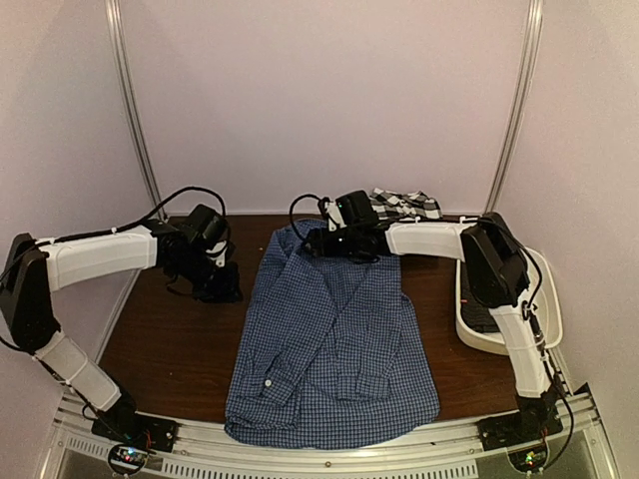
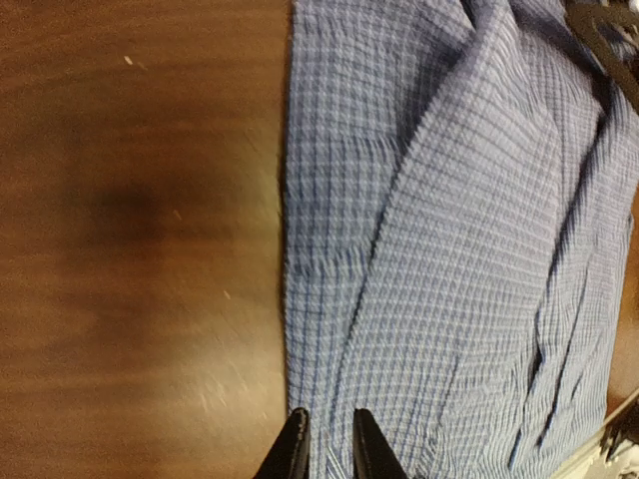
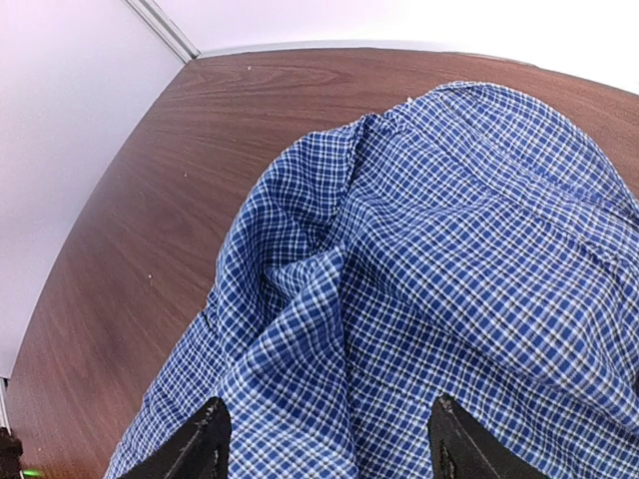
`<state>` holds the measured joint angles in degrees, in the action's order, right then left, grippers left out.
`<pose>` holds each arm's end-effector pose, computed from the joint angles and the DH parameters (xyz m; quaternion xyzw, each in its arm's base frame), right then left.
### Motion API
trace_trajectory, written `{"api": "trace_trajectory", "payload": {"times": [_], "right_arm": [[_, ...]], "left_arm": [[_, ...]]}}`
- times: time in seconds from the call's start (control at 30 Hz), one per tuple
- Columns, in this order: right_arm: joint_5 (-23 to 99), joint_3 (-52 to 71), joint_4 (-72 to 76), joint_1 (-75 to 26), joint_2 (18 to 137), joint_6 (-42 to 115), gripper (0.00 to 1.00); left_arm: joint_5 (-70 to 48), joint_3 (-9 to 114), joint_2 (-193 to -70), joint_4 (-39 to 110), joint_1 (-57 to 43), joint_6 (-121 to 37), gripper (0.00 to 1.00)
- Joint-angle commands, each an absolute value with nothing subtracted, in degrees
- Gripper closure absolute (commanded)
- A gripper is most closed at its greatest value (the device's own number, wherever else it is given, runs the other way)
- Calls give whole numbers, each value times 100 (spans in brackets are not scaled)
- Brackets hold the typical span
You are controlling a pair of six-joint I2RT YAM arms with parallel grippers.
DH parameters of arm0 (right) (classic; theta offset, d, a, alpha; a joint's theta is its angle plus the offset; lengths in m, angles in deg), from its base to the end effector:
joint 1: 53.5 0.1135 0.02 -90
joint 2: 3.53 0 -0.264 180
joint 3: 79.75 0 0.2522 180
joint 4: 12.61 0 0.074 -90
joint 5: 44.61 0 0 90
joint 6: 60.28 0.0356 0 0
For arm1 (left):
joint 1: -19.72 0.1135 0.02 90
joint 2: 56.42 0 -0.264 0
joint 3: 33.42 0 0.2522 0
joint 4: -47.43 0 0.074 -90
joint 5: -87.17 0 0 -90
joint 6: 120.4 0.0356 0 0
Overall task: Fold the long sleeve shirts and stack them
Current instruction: Adjust the sleeve of the 1/3-folded shirt.
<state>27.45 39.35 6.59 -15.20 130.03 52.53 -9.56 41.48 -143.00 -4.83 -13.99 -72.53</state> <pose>0.4138 0.3408 0.1820 -0.1903 0.8529 0.3554 0.3317 0.2466 -0.1696 0.2277 -0.0582 0.9709 -0.1834 0.1424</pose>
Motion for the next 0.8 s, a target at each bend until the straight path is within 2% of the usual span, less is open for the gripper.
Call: {"api": "trace_trajectory", "payload": {"times": [0.0, 0.27, 0.4, 0.5, 0.67, 0.77], "right_arm": [[2788, 4638, 679, -1496, 13494, 5531, 32], [2685, 5835, 752, -1499, 14424, 5733, 35], [2781, 6095, 724, -1509, 14657, 5792, 44], [2739, 6207, 621, -1534, 14742, 5860, 55], [2660, 6344, 539, -1535, 14736, 5871, 87], [2815, 6331, 654, -1536, 14604, 5728, 95]], "left_arm": [[-968, 4727, -14978, 237, -694, -6674, 84], [-1432, 6029, -16292, 916, -326, -6459, 85], [-1767, 6530, -16881, 1089, -297, -6428, 86], [-2039, 6765, -17238, 1230, -296, -6454, 86], [-2427, 6812, -17693, 1660, -296, -6641, 87], [-2413, 6803, -17896, 1778, -296, -6744, 87]]}}
